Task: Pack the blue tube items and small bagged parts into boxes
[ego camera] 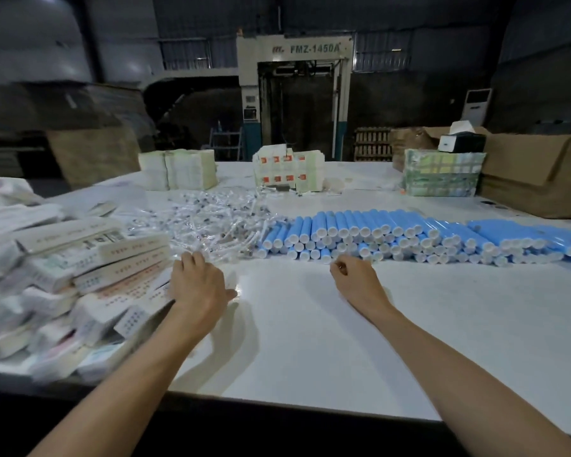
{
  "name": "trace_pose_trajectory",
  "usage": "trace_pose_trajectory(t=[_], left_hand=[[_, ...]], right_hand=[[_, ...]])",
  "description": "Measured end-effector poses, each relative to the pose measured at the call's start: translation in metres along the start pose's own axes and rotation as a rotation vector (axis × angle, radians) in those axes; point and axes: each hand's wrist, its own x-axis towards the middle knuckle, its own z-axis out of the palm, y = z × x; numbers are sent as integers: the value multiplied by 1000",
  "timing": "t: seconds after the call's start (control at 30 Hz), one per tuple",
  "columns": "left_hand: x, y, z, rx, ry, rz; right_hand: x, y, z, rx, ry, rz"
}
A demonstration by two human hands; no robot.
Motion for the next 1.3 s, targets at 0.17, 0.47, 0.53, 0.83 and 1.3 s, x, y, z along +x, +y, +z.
trace_pose_trajectory(t=[0.17,0.47,0.53,0.83,1.3], left_hand=[[-5,4,14,49,41,46],[8,24,14,-291,-12,262],[14,29,11,-487,-19,266],[62,50,-26,-1464,-144,177],[67,82,-18,-2219,-355,-11]], right_hand=[[0,5,-1,39,22,28],[0,5,0,45,14,40],[1,5,0,51,7,39],[24,-10,-15,-64,147,-74],[89,-5,-4,-1043,109,-322]])
